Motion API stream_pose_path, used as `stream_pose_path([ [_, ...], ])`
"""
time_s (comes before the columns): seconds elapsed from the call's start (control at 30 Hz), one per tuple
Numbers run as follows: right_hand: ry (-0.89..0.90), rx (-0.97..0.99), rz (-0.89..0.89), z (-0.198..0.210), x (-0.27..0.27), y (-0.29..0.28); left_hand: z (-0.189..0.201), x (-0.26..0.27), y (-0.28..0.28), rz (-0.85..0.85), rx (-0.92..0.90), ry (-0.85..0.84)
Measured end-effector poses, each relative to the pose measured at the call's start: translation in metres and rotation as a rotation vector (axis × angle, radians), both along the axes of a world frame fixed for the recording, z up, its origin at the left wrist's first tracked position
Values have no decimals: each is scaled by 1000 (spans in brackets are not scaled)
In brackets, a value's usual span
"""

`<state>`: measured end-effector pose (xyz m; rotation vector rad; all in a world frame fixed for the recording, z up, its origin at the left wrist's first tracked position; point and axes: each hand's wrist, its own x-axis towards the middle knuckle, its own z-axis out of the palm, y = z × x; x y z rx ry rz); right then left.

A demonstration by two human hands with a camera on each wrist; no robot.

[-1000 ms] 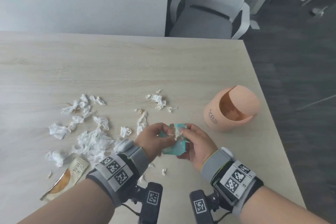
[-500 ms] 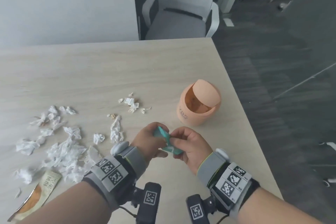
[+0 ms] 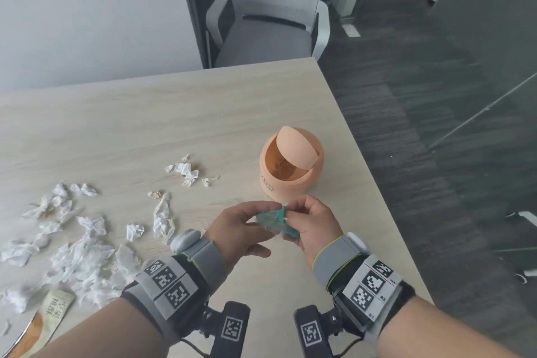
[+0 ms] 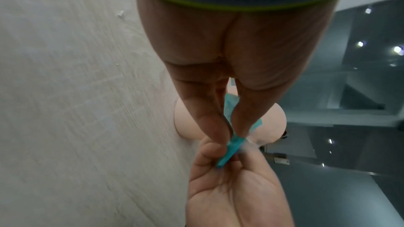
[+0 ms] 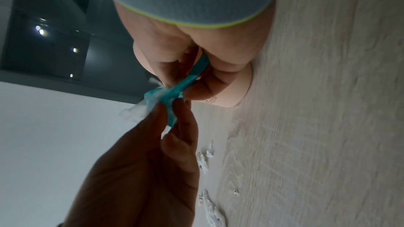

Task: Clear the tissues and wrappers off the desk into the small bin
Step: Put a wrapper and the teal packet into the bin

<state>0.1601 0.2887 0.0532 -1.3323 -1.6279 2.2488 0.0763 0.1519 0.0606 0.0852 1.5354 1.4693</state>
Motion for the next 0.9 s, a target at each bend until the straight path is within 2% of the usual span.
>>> stream_pose_path([
  [0.2,148,-230,-65,12,5,10,11,-6,21,73,-129,283],
  [0.27,170,-222,-61,16,6,19,12,-15,26,117,-174,363],
  [0.47,206,188,-54,19,6,54,23,-48,53,274,-204,594],
  [0.53,222,307,-69,19,3,65,21,-54,66,262,-248,696],
  [0.63,234,502,-58,18,-4,77,13,-56,76,122,-363,884],
  [0.73,243,798,87,7,-15,87,6,-52,82,-107,-416,1031],
  [0.8,227,976,237,-4,-20,90,7,-51,81,-242,-431,1080],
  [0.9,130,1059,353,-15,-21,94,9,-52,80,-484,-525,1110],
])
